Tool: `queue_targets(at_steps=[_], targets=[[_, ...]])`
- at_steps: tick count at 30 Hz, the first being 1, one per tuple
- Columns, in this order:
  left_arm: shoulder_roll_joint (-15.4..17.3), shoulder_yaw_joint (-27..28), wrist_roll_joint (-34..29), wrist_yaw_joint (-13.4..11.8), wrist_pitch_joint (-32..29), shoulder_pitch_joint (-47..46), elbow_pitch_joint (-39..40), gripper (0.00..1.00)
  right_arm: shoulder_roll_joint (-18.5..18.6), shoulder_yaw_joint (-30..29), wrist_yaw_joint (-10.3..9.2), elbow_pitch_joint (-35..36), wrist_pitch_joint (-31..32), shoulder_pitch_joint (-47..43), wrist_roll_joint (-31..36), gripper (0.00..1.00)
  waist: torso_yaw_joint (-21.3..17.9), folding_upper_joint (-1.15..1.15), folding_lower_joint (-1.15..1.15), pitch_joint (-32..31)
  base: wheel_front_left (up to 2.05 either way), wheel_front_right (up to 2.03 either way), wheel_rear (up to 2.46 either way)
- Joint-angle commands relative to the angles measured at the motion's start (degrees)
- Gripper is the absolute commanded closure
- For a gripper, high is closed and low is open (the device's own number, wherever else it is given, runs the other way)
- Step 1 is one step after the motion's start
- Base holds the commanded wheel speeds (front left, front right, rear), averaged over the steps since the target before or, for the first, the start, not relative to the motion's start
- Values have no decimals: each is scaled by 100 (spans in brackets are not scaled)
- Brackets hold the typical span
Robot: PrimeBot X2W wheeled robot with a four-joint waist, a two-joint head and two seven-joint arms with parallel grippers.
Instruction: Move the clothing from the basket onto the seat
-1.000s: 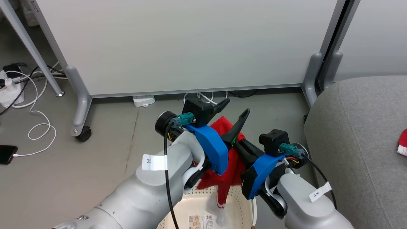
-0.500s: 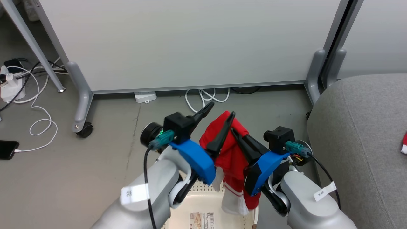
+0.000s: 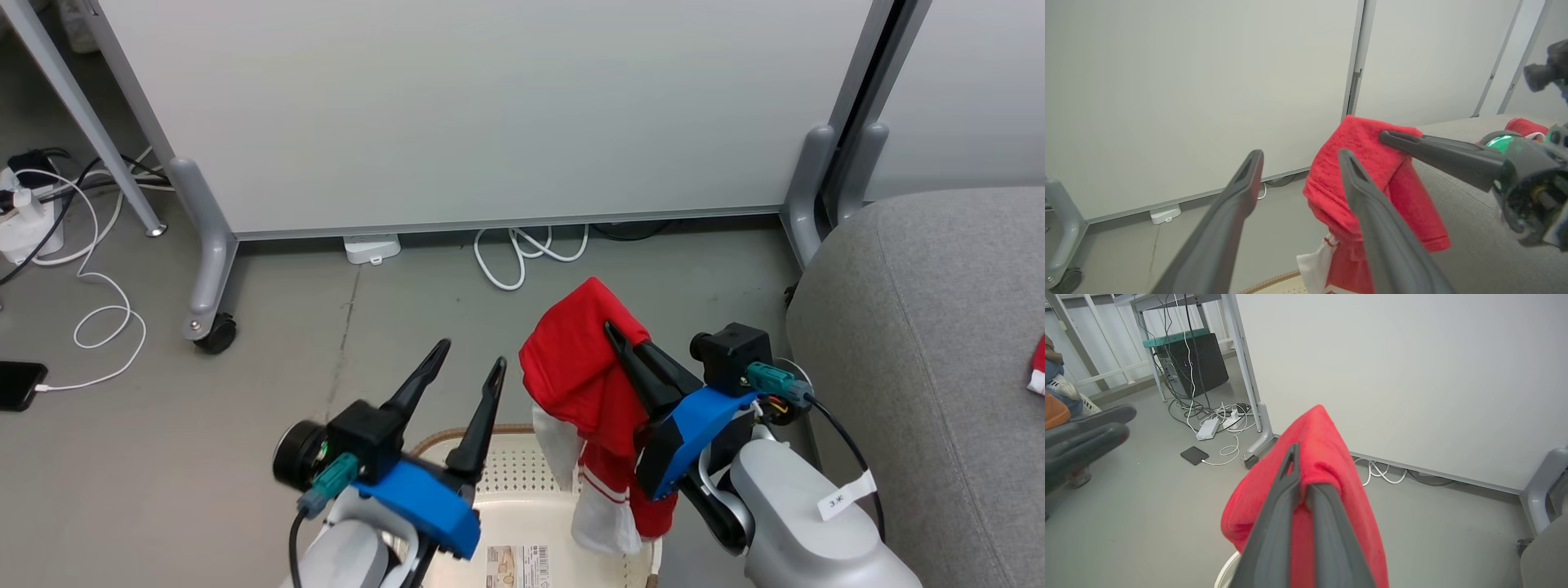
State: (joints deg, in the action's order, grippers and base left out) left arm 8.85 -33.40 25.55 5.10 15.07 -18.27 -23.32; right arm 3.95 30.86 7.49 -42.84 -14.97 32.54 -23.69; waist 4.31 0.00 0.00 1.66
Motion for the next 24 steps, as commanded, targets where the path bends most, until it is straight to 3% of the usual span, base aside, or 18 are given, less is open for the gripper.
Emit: queue_targets(at_steps=[1,12,24], targets=[[8,154,-99,33,14,172,75,0,34,-41,1,54,-32,-69,35,100,0,0,0,-11,0,0,0],[-88,941,-702,205,14,931,414,0,58,-163,1,129,-32,-206,96,100,0,0,0,-62,0,0,0],[-181,1095,-839,255,14,1061,364,0,48,-191,1,180,-33,-237,108,100,-91,0,0,-100,0,0,0]])
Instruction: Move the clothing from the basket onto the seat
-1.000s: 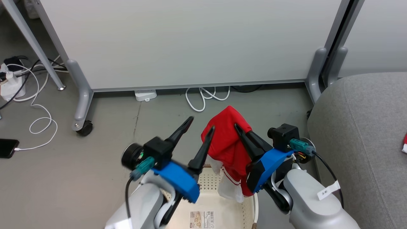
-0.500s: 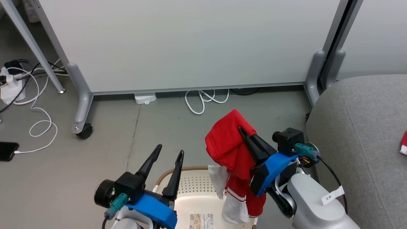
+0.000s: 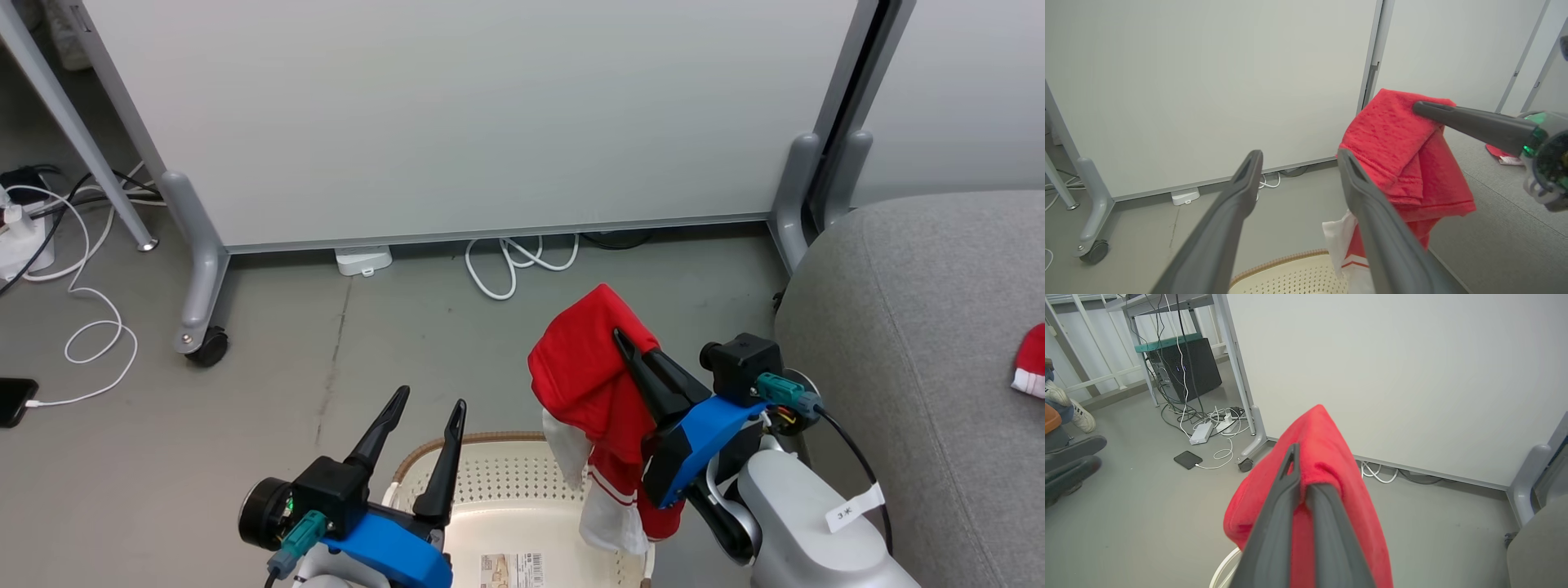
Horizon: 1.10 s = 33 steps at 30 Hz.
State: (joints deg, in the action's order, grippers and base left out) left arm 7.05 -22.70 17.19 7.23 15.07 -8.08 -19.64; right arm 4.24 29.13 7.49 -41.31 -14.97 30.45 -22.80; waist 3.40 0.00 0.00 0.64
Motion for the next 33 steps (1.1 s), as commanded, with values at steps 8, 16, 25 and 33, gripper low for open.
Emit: queue_targets(at_steps=[8,16,25,33], targets=[[33,-9,41,28,14,33,68,0,35,-11,1,132,-33,-17,49,100,-302,0,0,66,0,0,0],[52,6,51,29,15,-11,112,0,50,-4,1,180,-33,14,68,100,-858,0,0,114,0,0,0],[79,-37,60,29,15,-132,118,0,51,-48,1,243,-33,48,49,100,-1536,0,0,244,0,0,0],[93,-47,30,29,15,-172,166,0,15,-82,1,295,-33,63,47,100,-2120,0,0,382,0,0,0]])
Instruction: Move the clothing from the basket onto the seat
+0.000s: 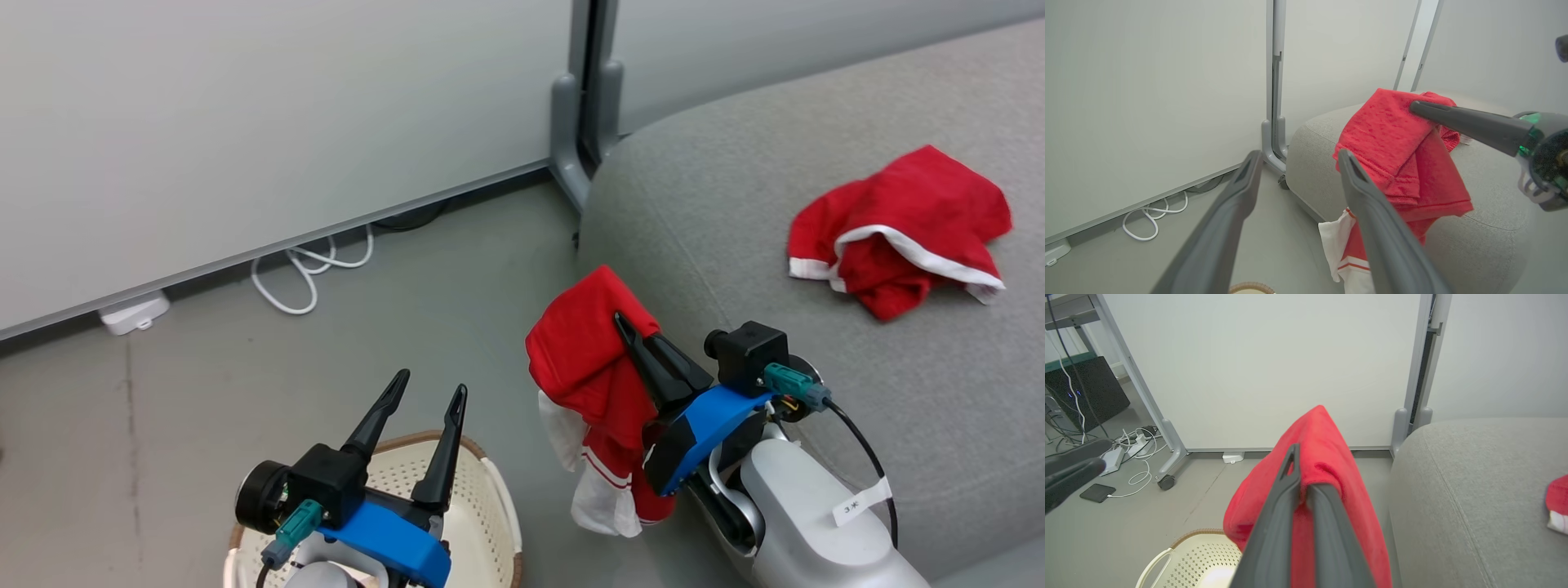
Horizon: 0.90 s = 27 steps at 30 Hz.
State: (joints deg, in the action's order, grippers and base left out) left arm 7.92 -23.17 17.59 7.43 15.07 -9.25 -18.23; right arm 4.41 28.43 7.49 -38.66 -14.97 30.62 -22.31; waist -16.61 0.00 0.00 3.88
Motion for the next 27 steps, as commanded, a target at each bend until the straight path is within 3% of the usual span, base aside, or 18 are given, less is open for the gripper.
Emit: queue_targets(at_steps=[1,13,27], targets=[[7,3,-22,10,15,-53,25,0,-9,-17,1,37,-33,41,-2,100,-190,0,0,77,0,0,0],[120,-51,-58,10,15,-184,46,0,-83,-38,1,137,-33,14,-4,100,-916,0,0,281,0,0,0],[109,-150,-33,9,15,-150,21,0,-66,-165,1,154,-33,-22,107,100,-968,0,0,294,0,0,0]])
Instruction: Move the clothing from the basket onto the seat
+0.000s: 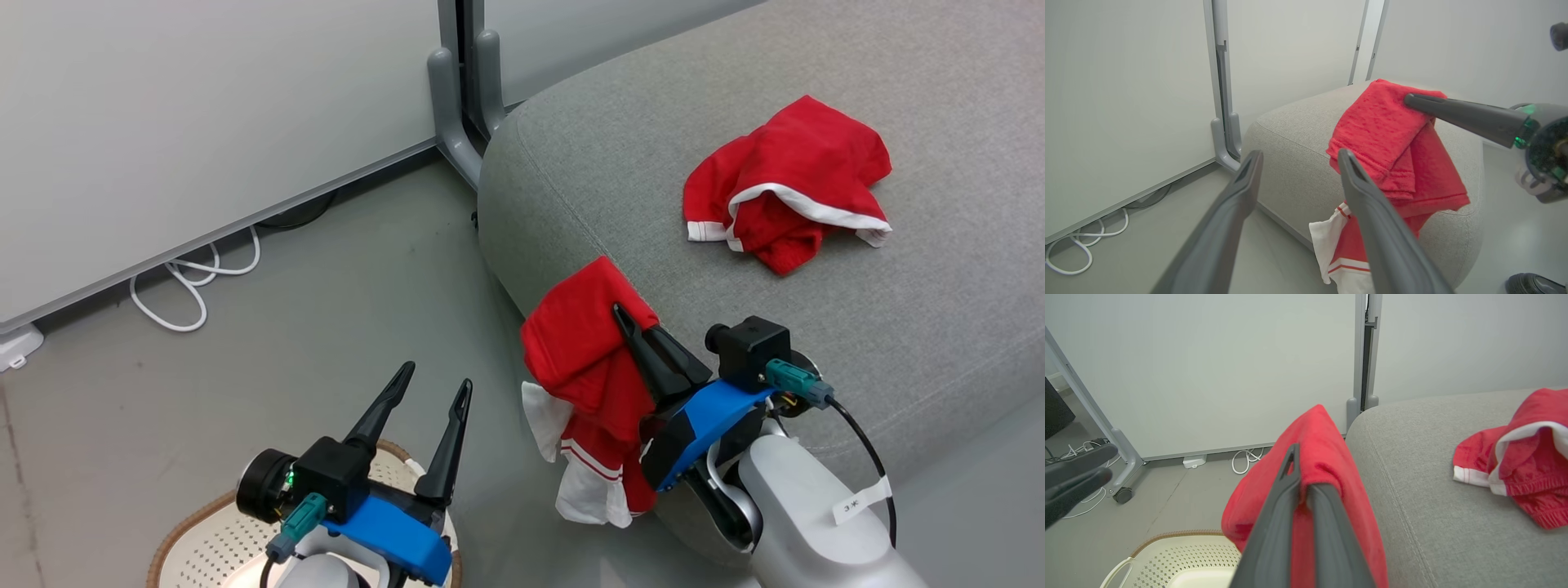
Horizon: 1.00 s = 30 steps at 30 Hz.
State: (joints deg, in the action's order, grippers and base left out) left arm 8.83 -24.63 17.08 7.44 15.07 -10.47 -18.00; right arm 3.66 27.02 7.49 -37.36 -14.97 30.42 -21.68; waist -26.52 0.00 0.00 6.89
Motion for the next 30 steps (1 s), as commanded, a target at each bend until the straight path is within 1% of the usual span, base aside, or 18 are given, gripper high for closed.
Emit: queue_targets(at_steps=[1,6,10,11,16,25,27,30], targets=[[17,-11,25,9,15,-19,-4,0,25,-31,1,22,-33,14,40,100,37,0,0,-15,0,0,0],[-3,-9,37,8,15,19,2,0,193,-141,1,-31,-32,249,15,100,90,0,0,-31,0,0,0],[26,12,-5,8,15,-14,61,0,415,-332,1,-146,-3,723,36,100,91,0,0,45,0,0,0],[26,12,-5,8,15,-14,61,0,415,-332,1,-146,-3,723,36,100,91,0,0,45,0,0,0],[118,45,-66,8,15,-77,169,0,751,-599,1,-119,196,1508,68,100,61,0,0,269,0,0,0],[428,7,-102,8,15,-290,469,0,1570,-1334,1,152,804,3051,59,100,112,0,0,874,0,0,0],[507,-1,-111,8,15,-357,571,0,1855,-1470,0,214,936,3323,28,100,154,0,0,1054,0,0,0],[661,20,-163,8,15,-504,721,0,2169,-1844,1,311,958,3674,-5,100,225,0,0,1391,0,0,0]])
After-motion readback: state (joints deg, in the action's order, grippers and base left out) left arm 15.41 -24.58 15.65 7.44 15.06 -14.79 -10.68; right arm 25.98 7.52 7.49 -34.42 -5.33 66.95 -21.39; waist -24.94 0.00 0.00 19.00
